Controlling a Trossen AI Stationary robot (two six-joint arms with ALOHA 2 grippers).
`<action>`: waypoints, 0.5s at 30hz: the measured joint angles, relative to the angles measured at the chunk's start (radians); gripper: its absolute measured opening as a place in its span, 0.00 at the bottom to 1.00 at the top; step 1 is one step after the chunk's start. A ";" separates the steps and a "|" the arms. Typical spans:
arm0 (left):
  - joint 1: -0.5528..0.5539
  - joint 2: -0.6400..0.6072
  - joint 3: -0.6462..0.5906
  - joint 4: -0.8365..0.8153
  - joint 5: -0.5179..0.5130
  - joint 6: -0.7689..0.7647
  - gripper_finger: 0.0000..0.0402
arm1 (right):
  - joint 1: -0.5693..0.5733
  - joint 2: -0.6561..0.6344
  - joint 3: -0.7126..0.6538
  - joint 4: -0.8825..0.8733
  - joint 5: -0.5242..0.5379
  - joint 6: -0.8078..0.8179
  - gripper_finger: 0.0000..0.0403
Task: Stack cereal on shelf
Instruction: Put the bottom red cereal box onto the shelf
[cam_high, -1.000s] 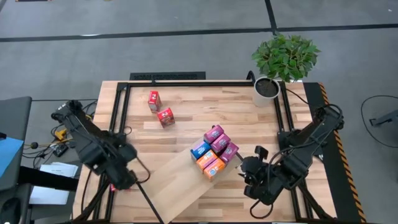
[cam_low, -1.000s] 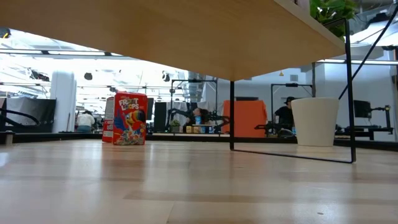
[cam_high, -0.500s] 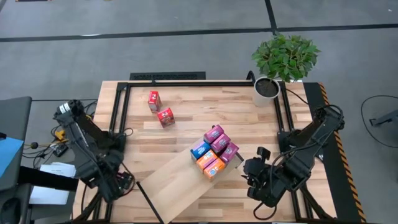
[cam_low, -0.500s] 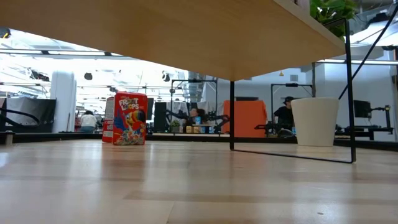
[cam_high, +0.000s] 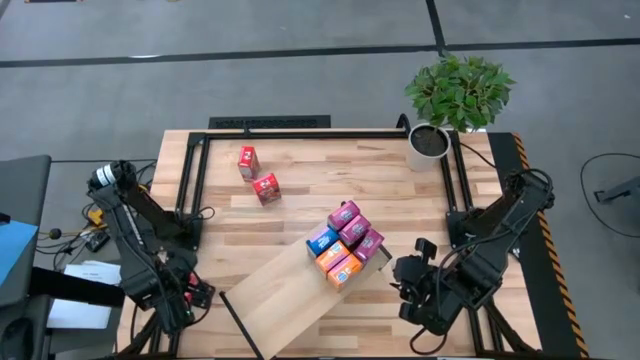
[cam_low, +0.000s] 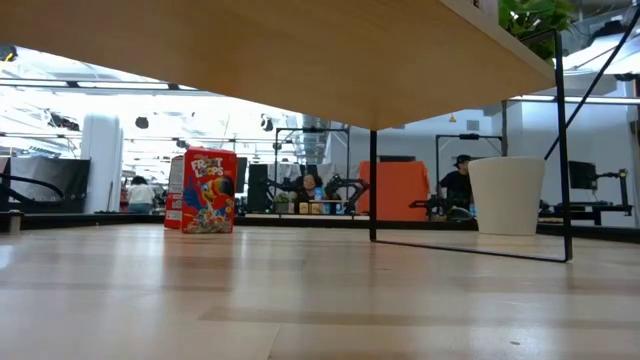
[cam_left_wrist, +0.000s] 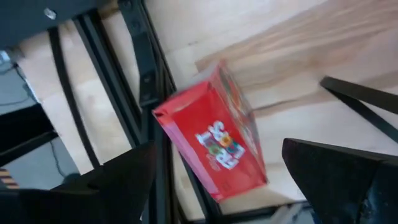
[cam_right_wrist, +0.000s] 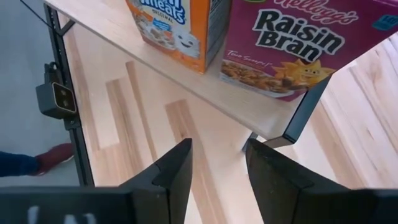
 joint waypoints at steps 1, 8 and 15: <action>-0.001 0.000 -0.005 0.007 0.001 0.000 0.84 | 0.000 0.000 0.000 0.000 0.000 0.005 0.44; -0.001 0.000 -0.069 0.143 0.020 -0.006 0.84 | 0.000 0.000 0.000 0.006 0.000 0.008 0.42; -0.002 -0.001 -0.106 0.193 0.077 -0.015 0.84 | -0.003 0.000 0.000 0.006 0.000 0.005 0.40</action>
